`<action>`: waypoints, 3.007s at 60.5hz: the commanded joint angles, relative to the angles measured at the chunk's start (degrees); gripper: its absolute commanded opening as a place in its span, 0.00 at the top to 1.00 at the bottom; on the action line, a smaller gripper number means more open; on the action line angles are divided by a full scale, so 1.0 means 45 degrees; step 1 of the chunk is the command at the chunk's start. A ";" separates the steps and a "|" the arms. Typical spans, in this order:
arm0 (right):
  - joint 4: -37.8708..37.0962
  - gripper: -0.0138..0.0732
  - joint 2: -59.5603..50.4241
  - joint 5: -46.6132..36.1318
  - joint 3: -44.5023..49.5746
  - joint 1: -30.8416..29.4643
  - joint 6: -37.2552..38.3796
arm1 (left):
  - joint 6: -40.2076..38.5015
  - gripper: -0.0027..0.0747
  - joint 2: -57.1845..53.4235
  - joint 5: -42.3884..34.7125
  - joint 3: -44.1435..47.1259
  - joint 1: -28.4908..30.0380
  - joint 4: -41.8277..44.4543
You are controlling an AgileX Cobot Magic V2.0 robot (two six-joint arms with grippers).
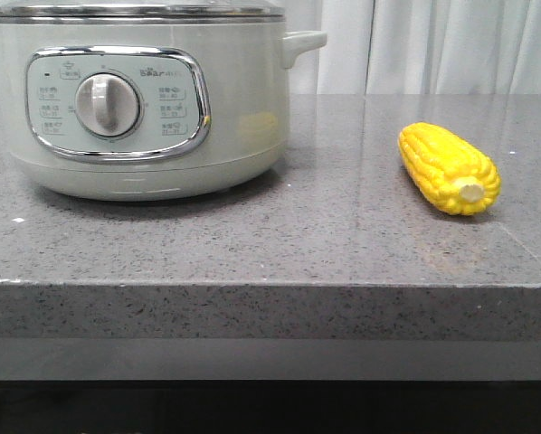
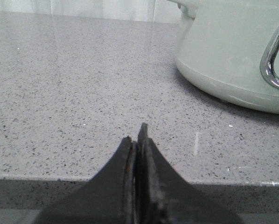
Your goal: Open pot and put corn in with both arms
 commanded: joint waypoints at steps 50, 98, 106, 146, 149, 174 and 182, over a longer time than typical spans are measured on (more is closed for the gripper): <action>-0.0110 0.92 -0.0277 -0.0973 -0.0043 -0.0079 -0.0036 | -0.0042 0.99 -0.0280 -0.1022 -0.0002 0.0008 -0.0140; -0.0110 0.92 -0.0277 -0.1791 -0.0216 -0.0079 -0.0036 | -0.0042 0.99 -0.0280 -0.2051 -0.0107 0.0008 -0.0140; -0.0110 0.92 -0.0154 -0.0881 -0.1555 -0.0079 -0.0036 | -0.0042 0.99 -0.0169 -0.1851 -0.1224 0.0008 -0.0140; -0.0110 0.83 0.5713 0.1056 -0.7989 -0.0079 -0.0047 | -0.0042 0.89 0.6038 -0.0620 -0.7262 0.0008 -0.0109; -0.0110 0.74 0.5713 0.1168 -0.7959 -0.0079 -0.0047 | -0.0042 0.75 0.6038 -0.0594 -0.7262 0.0008 -0.0109; -0.0110 0.16 0.5729 0.1137 -0.7872 -0.0079 -0.0047 | -0.0009 0.27 0.7087 0.1105 -0.8633 -0.0366 -0.1025; -0.0110 0.16 0.5729 0.1137 -0.7872 -0.0079 -0.0047 | 0.0785 0.27 0.9015 0.2514 -1.0818 -0.1063 -0.1025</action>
